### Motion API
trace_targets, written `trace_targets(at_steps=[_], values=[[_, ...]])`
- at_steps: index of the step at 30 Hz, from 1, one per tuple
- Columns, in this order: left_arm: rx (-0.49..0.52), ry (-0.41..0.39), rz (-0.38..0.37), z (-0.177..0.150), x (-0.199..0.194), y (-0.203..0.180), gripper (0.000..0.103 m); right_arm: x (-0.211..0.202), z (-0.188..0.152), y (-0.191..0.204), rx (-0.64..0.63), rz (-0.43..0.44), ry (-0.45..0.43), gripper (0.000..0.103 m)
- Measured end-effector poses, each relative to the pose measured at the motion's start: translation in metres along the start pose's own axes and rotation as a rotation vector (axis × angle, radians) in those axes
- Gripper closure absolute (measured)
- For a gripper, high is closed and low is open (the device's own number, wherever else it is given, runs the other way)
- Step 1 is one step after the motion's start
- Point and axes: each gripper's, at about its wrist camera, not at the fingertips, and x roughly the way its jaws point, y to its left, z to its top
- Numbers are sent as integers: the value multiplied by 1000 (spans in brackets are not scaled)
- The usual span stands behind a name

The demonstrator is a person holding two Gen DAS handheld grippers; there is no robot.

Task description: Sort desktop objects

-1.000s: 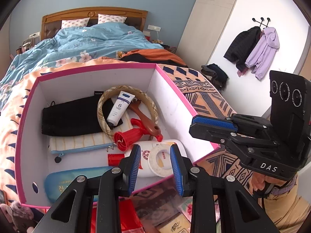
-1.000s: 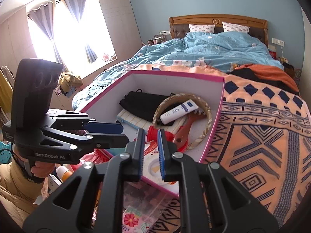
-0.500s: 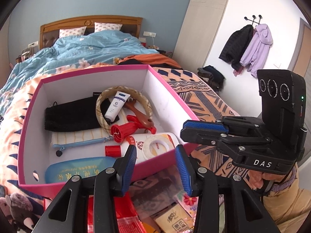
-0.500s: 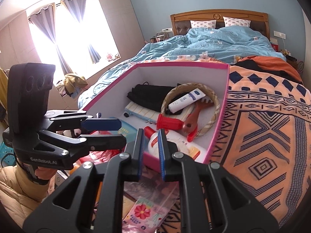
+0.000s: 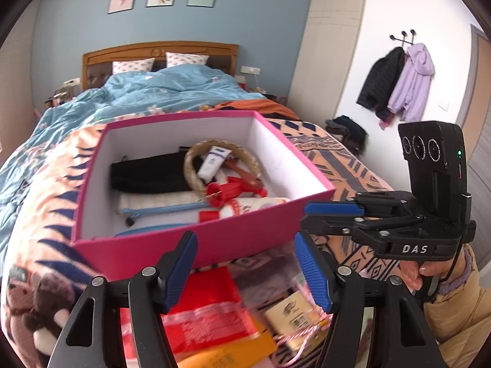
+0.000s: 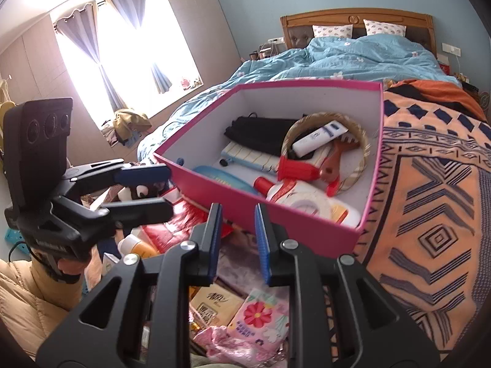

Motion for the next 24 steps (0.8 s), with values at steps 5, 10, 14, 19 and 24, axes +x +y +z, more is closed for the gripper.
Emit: trace_targets(at_steps=[5, 10, 14, 19, 24], values=[[-54, 17, 54, -17, -10, 24, 34, 5, -8, 8, -6, 23, 29, 70], [-104, 25, 94, -34, -17, 44, 34, 13, -13, 22, -36, 54, 80, 65], [-132, 48, 134, -47, -15, 55, 34, 23, -15, 32, -70, 57, 127, 62], [-135, 57, 180, -55, -13, 62, 34, 35, -18, 40, -78, 64, 166, 60], [-146, 56, 194, -59, -14, 67, 23, 43, -18, 46, -76, 56, 189, 55]])
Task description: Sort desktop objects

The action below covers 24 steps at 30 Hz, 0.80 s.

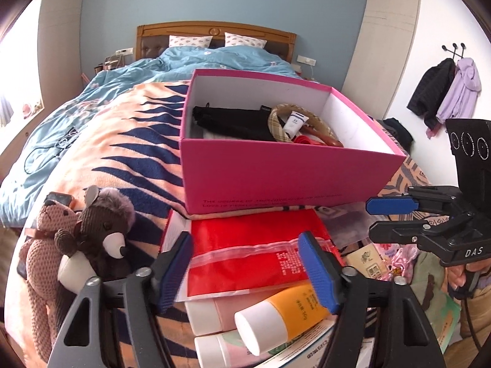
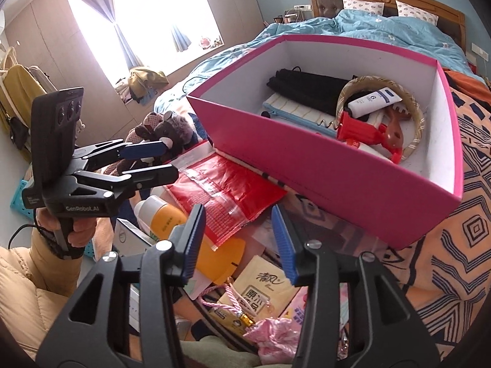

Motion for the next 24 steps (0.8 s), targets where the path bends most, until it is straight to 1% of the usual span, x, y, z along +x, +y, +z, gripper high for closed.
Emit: trace_targets(at_steps=[1, 3, 9, 16, 20, 24], values=[[-2, -4, 6, 0, 0, 1, 20, 2, 1, 0, 1, -2, 3, 53], [-5, -8, 14, -1, 0, 3, 20, 5, 2, 2, 6, -9, 8, 49], [-12, 6, 46, -3, 3, 13, 17, 14, 5, 5, 14, -17, 29, 48], [-53, 9, 78, -6, 6, 35, 3, 26, 7, 9, 21, -35, 70, 47], [-60, 29, 61, -10, 11, 42, 3, 32, 7, 9, 36, -40, 86, 47], [-46, 51, 49, -12, 16, 43, 3, 35, 6, 6, 56, -47, 99, 46]])
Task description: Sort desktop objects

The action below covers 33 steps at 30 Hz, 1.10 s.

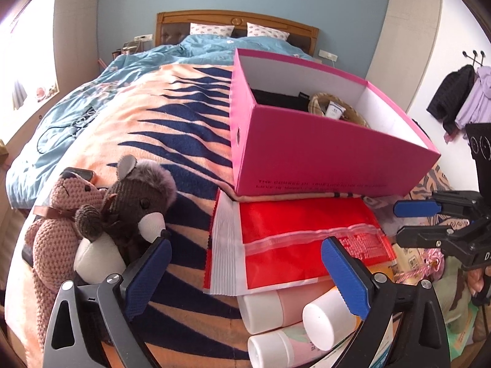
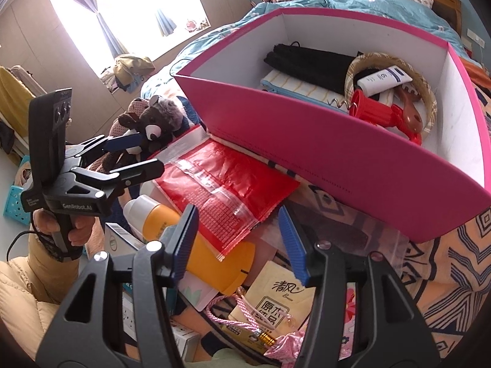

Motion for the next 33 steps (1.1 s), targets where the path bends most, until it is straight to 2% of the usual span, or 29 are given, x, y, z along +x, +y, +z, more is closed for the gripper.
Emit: trace_targets(at_steps=[3, 9, 15, 18, 21, 27, 33], values=[[0, 21, -14, 0, 6, 1, 3, 4, 0, -2, 21, -16, 18, 43], [15, 75, -56, 2, 20, 0, 3, 12, 1, -4, 46, -18, 55, 42], [-36, 137, -147, 8, 34, 9, 4, 30, 7, -9, 109, 3, 122, 42], [-39, 156, -179, 9, 38, 11, 4, 34, 11, -9, 125, 23, 124, 42], [-61, 178, -217, 8, 43, 14, 6, 37, 14, -6, 133, 37, 126, 34], [-58, 202, -275, 6, 45, 13, 7, 39, 16, -3, 134, 37, 118, 32], [-38, 225, -277, 11, 48, 11, 7, 44, 16, -7, 169, 45, 119, 31]])
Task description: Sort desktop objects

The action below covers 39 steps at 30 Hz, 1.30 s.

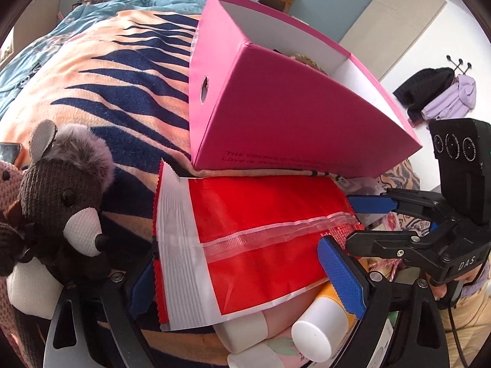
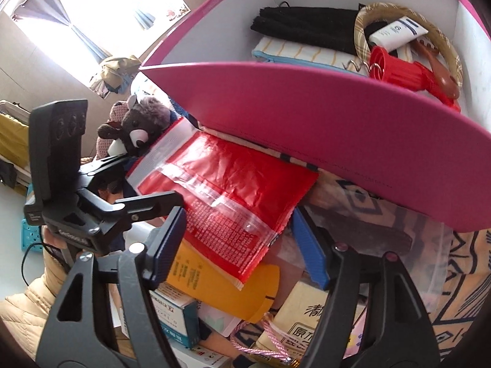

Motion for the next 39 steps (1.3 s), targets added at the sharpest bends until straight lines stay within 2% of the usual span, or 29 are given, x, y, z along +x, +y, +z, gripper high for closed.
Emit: trace_targets(at_steps=[6, 12, 13, 18, 22, 27, 31, 35, 37, 39], values=[[-3, 6, 3, 2, -4, -1, 14, -2, -3, 3, -10, 0, -21, 30], [14, 0, 11, 3, -9, -5, 19, -8, -7, 6, -29, 26, -55, 41], [19, -3, 12, 3, -10, -7, 19, -9, -7, 5, -31, 25, -58, 47], [28, -2, -9, 2, -16, -11, 23, -14, -13, 11, -70, 25, -76, 59], [54, -12, 0, 1, -20, -18, 23, -16, -14, 8, -50, 46, -80, 60], [58, -11, 5, 5, -18, -18, 25, -8, -8, -7, 37, 72, -35, 59], [67, -13, 10, 6, -18, -17, 27, -3, -1, -7, 61, 47, -25, 48], [69, -16, 12, 6, -18, -16, 29, 4, 6, 0, 51, 23, -24, 45], [66, -13, 8, 5, -19, -14, 31, 7, 8, 1, 51, 24, -27, 46], [68, -8, 16, 4, -19, -11, 32, 8, 8, 4, 31, 25, -28, 57]])
